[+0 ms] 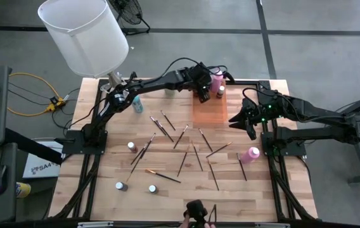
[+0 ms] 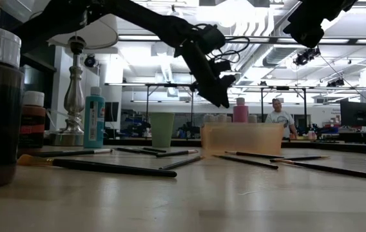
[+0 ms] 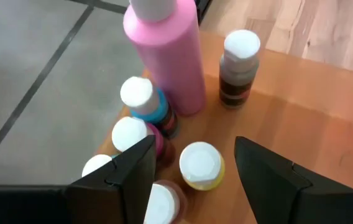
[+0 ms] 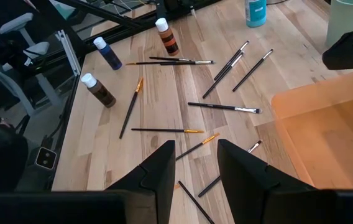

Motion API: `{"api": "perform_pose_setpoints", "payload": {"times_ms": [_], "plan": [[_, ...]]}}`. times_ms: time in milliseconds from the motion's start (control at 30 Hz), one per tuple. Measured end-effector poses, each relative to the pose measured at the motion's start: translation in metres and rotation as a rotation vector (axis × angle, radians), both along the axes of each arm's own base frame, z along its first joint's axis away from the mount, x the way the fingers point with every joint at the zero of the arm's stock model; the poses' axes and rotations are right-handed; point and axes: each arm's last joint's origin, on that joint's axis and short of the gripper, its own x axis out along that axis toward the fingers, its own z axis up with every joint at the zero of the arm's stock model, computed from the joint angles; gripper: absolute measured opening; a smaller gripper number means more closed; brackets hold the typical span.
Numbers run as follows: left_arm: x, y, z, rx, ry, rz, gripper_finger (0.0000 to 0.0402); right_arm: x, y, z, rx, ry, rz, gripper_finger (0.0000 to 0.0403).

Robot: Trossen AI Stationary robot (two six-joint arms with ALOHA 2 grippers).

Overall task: Pick & Place Paint Supplies
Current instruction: Put the brown paint bottle into the orange bin

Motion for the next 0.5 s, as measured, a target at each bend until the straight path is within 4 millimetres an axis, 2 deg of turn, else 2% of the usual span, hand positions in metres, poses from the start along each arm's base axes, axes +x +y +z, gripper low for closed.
{"api": "perform_pose_setpoints", "payload": {"times_ms": [100,500], "plan": [[0.0,0.0,0.006,0.018,-0.002,-0.006,0.0212,0.0,0.0,0.0,0.0,0.0,0.0,0.0113],[-0.02,-0.01,0.062,0.107,-0.08,-0.002,0.0212,0.0,0.0,0.0,0.0,0.0,0.0,0.0113]]}}
